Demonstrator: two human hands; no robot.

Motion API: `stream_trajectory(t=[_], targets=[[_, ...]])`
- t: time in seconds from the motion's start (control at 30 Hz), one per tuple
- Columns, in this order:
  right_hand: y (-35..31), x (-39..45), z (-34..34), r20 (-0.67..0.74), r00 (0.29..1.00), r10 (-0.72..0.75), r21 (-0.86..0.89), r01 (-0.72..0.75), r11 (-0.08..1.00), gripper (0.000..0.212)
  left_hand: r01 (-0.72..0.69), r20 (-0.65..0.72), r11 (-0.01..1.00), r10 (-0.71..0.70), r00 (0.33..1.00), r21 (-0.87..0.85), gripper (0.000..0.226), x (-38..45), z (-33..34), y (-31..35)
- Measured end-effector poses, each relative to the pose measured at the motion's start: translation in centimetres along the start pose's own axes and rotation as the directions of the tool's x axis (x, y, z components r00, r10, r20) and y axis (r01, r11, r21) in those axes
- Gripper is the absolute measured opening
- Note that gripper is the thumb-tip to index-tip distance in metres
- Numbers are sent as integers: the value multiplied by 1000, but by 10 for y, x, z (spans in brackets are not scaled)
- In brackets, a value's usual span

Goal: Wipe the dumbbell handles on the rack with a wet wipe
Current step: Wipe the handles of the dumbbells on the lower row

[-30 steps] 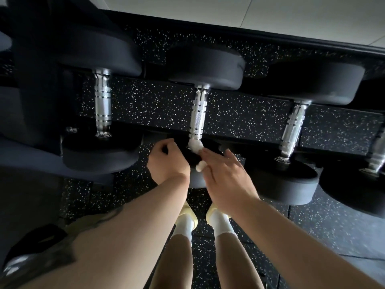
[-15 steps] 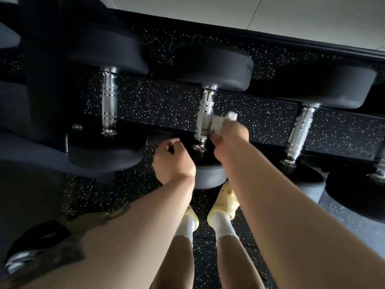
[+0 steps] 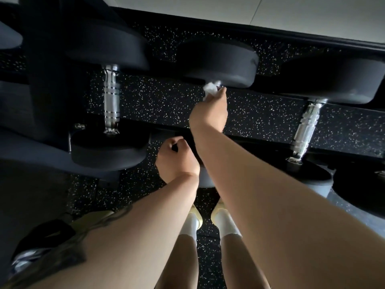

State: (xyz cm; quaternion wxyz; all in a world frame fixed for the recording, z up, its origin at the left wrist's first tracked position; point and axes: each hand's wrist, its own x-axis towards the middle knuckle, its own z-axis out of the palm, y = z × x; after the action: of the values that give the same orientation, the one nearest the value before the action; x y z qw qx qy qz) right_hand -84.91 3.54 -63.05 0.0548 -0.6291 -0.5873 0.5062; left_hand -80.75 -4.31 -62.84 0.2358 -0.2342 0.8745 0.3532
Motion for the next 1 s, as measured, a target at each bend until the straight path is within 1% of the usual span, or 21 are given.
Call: stream_trajectory(t=[0.03,0.1,0.23,0.3,0.33,0.4,0.43,0.47,0.5,0.53,0.6,0.63,0.67,0.7,0.73,0.77,0.8,0.83,0.9,0.97,1.0], targets=[[1,3,-5,34,999,23,4,-23,1000,29,1,-17,1000,-1,1000,-17,26,0,2,-1],[5,-2,-14,46,999,-13,25,11,1000,31,12,-31,1000,-12,999,-29,25,1,2,-3],[14,-22,-13,-99,983,-156,109,167,980,33,8,12,1000,-8,1000,-3,24,2,0,-1],[10,-13,-9,-167,981,-95,179,124,976,27,8,10,1000,-8,1000,2,25,2,0,-1],[7,-6,-8,-157,987,-25,228,61,972,26,8,-3,1000,-8,1000,-4,25,2,1,-2],[3,7,-10,-36,994,107,286,-93,954,28,4,-19,1000,-4,1000,-19,26,1,2,-3],[2,11,-12,52,990,131,273,-140,952,26,3,-20,1000,-3,1000,-24,26,1,3,-3],[3,13,-15,118,985,123,248,-149,957,22,4,-19,1000,-5,1000,-28,26,1,3,-4],[3,13,-19,142,985,100,210,-128,969,18,8,-16,999,-9,1000,-33,26,2,4,-5],[5,10,-23,120,991,57,163,-76,984,17,10,-15,999,-10,1000,-35,25,3,4,-6],[14,-1,-27,26,995,-95,23,94,995,21,1,-17,999,-2,1000,-33,25,3,4,-6],[19,-10,-29,-3,978,-207,-64,206,976,25,-1,-14,1000,0,1000,-28,25,4,4,-5],[22,-20,-29,0,936,-352,-146,349,926,32,1,-8,1000,-1,1000,-17,25,4,3,-5],[27,-27,-28,63,849,-525,-202,526,826,38,2,-1,1000,-2,1000,-8,25,4,3,-5],[32,-28,-26,168,715,-678,-246,697,674,43,0,2,1000,0,1000,-10,25,4,3,-5],[35,-22,-25,260,572,-778,-299,814,498,47,1,-3,1000,-1,1000,-24,25,4,2,-6],[38,-9,-28,324,463,-825,-362,866,344,48,3,-7,999,-3,1000,-36,25,4,2,-6],[41,6,-34,377,395,-837,-434,874,218,46,4,-6,999,-4,1000,-44,24,3,2,-7],[51,29,-45,522,311,-794,-540,841,-26,46,0,1,999,0,1000,-41,24,4,3,-7],[62,31,-52,729,271,-628,-505,833,-227,50,7,-7,999,-7,1000,-34,21,5,4,-8],[65,29,-53,806,229,-547,-433,857,-280,49,8,-14,999,-9,1000,-31,18,6,4,-8]])
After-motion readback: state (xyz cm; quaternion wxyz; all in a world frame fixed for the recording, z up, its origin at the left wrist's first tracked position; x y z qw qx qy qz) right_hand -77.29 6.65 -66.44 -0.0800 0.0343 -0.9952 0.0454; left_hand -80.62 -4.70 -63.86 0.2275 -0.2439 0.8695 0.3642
